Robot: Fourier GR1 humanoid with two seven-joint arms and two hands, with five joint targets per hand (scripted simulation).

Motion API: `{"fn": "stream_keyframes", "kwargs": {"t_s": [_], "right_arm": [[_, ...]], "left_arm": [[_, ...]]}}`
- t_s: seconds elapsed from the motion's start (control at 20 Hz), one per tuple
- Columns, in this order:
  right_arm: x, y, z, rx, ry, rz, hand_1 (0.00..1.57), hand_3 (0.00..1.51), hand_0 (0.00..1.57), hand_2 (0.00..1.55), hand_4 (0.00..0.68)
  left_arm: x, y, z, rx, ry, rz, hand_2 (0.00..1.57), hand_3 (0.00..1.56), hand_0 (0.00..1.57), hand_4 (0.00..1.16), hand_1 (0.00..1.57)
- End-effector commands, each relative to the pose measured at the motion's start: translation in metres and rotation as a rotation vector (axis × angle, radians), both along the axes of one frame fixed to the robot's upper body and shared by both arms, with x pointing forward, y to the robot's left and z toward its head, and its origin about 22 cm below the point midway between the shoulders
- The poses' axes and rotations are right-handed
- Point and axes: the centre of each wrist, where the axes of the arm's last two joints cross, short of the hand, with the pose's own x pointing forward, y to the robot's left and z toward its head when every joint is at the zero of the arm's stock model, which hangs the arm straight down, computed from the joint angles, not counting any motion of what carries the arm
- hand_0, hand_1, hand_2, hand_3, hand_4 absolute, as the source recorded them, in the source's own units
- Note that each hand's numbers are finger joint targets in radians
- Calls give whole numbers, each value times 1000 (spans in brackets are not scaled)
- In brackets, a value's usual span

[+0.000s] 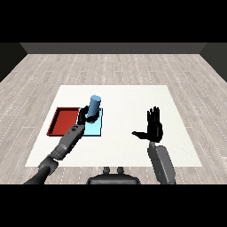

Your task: Pick the blue can and put it in the blue box

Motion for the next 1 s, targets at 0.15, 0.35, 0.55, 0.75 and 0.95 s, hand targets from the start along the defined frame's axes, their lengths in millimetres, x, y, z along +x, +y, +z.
{"fn": "stream_keyframes", "kwargs": {"t_s": [0.15,0.35,0.55,0.75,0.95], "right_arm": [[11,-12,-13,29,28,-7,0,0,0,0,0],[13,-5,-16,27,29,-9,0,0,0,0,0],[12,-28,-34,47,56,-42,0,0,0,0,0],[22,-20,-27,10,52,-38,0,0,0,0,0],[5,-20,-24,22,53,-52,0,0,0,0,0]], "left_arm": [[17,34,-8,212,248,134,1520,1403,1571,999,1571],[-3,32,-51,288,487,213,711,603,763,908,763],[-4,17,-61,319,605,220,584,78,659,916,659],[-14,8,-75,240,635,335,1203,0,1377,757,1377],[-8,39,-66,167,694,325,1021,0,1170,686,1170]]}}
